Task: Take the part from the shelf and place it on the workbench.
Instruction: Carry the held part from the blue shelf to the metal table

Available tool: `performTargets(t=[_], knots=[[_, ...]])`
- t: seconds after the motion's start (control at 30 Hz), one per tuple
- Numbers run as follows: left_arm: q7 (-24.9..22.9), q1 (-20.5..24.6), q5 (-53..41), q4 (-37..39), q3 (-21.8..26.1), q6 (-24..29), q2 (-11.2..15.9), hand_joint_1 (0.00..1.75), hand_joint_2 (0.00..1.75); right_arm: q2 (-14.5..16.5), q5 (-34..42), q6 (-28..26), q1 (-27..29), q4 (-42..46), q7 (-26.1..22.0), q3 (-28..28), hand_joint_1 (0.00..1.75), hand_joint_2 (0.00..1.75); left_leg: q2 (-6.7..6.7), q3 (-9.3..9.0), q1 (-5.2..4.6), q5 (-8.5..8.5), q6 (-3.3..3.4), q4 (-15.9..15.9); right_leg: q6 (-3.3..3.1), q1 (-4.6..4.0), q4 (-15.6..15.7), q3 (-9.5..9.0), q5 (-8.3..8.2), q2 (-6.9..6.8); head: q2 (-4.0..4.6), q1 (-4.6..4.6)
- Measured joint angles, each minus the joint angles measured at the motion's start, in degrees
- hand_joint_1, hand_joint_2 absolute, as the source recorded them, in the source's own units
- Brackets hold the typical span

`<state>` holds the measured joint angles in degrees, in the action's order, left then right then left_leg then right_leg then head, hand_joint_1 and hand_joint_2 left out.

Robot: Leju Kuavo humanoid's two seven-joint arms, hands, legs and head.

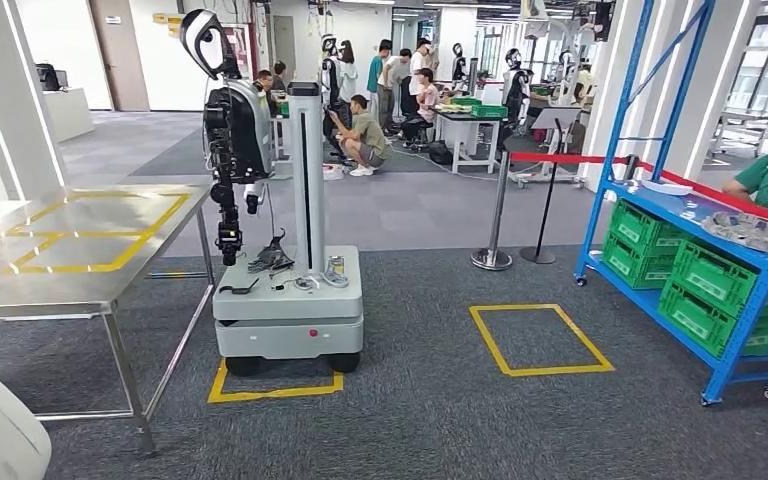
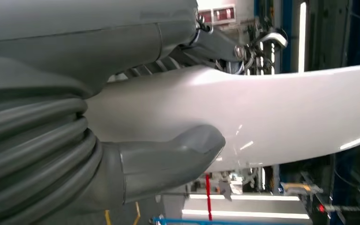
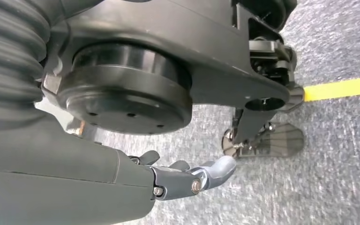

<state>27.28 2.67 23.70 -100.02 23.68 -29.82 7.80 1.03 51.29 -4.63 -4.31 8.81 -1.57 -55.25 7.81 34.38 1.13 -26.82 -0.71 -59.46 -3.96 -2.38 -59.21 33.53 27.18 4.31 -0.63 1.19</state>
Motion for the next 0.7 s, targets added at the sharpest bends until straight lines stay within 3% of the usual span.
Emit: performTargets(t=[0.03,0.07,0.13,0.17,0.2,0.27,0.3,0.33,0.4,0.47,0.53,0.57,0.63,0.7], knots=[[0.2,-0.5,-0.1,-0.4,0.4,0.2,0.1,1.75,1.75,0.1,-0.1,0.0,-0.1,0.0,-0.1,0.0,0.0,1.75,0.6,0.14,0.02,0.14,-0.32,0.3,-0.13,0.03,0.6,-0.25,-0.2,-0.65,0.0,-0.02],[0.4,-0.9,-0.1,-0.8,0.7,0.4,0.3,1.75,1.75,0.3,-0.1,0.0,-0.2,0.0,-0.1,-0.1,0.0,1.75,0.17,0.25,-0.07,0.13,-0.54,0.3,-0.05,0.16,1.2,-0.58,-0.45,-1.44,0.0,-0.02],[0.6,-1.2,-0.3,-1.4,1.4,0.7,0.6,1.75,1.75,0.5,-0.3,0.0,-0.4,0.0,-0.3,-0.1,0.0,1.75,-3.05,1.38,-0.53,-1.51,-0.9,-1.9,-0.04,0.58,2.8,-1.39,-1.05,-3.11,0.0,-0.01],[0.8,-1.4,-0.6,-1.6,1.6,1.0,0.7,1.75,1.75,0.7,-0.5,0.0,-0.4,0.0,-0.4,-0.2,0.0,1.75,-5.13,2.51,-0.61,-3.2,-1.07,-4.7,0.0,0.73,3.3,-1.62,-1.18,-3.97,0.0,0.01],[1.0,-1.7,-1.0,-2.0,1.8,1.5,0.7,1.75,1.75,0.8,-0.7,0.0,-0.4,0.0,-0.4,-0.2,0.0,1.75,-6.39,4.03,-0.61,-5.06,-1.35,-8.2,-0.06,0.83,3.4,-1.69,-1.15,-4.76,0.0,0.02],[1.7,-3.4,-1.8,-3.1,2.5,2.5,0.6,1.75,1.75,1.1,-1.2,0.1,-0.3,0.0,0.0,-0.5,0.0,1.75,-7.18,6.23,-0.32,-6.93,-2.0,-13.4,0.1,1.09,3.1,-1.63,-0.86,-6.35,0.0,0.03],[2.2,-4.5,-2.0,-3.9,3.0,2.9,0.6,1.75,1.75,1.2,-1.3,0.2,-0.3,0.0,0.2,-0.6,0.0,1.75,-7.41,6.03,-0.14,-6.33,-2.36,-13.4,0.28,1.27,2.9,-1.6,-0.64,-7.11,0.0,0.03],[2.5,-5.5,-2.1,-4.8,3.6,3.2,0.6,1.75,1.75,1.4,-1.5,0.2,-0.4,0.0,0.4,-0.8,0.0,1.75,-7.87,4.8,0.04,-4.87,-2.75,-11.3,0.55,1.49,2.5,-1.57,-0.34,-7.86,0.0,0.03],[3.0,-6.8,-2.1,-6.2,4.6,3.4,0.4,1.75,1.75,1.5,-1.6,0.2,-0.4,0.0,0.4,-1.1,0.0,1.75,-10.24,0.82,0.21,-1.81,-3.33,-4.0,1.34,1.77,1.4,-1.46,0.51,-9.3,0.0,0.04],[3.2,-7.6,-2.1,-7.1,5.1,3.5,0.3,1.75,1.75,1.4,-1.7,0.2,-0.5,0.0,0.4,-1.3,0.0,1.75,-11.64,-1.28,0.18,-0.86,-2.54,-0.1,2.17,1.67,0.4,-1.44,1.4,-10.65,0.0,0.04],[3.3,-8.3,-2.1,-7.8,5.6,3.5,0.1,1.75,1.75,1.4,-1.7,0.2,-0.6,0.0,0.5,-1.6,0.0,1.75,-10.47,-1.14,0.1,-0.86,-1.2,0.0,2.68,1.52,0.1,-1.68,1.77,-11.95,0.0,0.03],[3.3,-8.6,-2.1,-8.0,5.8,3.6,0.1,1.75,1.75,1.4,-1.7,0.2,-0.8,0.0,0.5,-1.6,0.0,1.75,-9.77,-1.0,0.14,-0.75,-0.8,0.0,3.0,1.63,-0.1,-1.79,1.96,-11.69,0.0,0.03],[3.3,-8.8,-2.1,-8.4,6.1,3.6,0.1,1.75,1.75,1.4,-1.8,0.2,-1.0,0.0,0.4,-1.7,0.0,1.75,-8.5,-0.74,0.33,-0.43,-0.16,0.0,3.74,2.0,-2.4,-1.01,3.86,-8.74,0.0,0.0],[3.3,-8.8,-2.1,-8.7,6.2,3.6,0.0,1.75,1.75,1.4,-1.8,0.3,-1.0,0.0,0.5,-1.8,0.0,1.75,-7.26,-0.36,0.42,-0.15,0.26,0.0,4.2,2.23,-9.2,1.95,7.8,-5.43,0.0,-0.03]])
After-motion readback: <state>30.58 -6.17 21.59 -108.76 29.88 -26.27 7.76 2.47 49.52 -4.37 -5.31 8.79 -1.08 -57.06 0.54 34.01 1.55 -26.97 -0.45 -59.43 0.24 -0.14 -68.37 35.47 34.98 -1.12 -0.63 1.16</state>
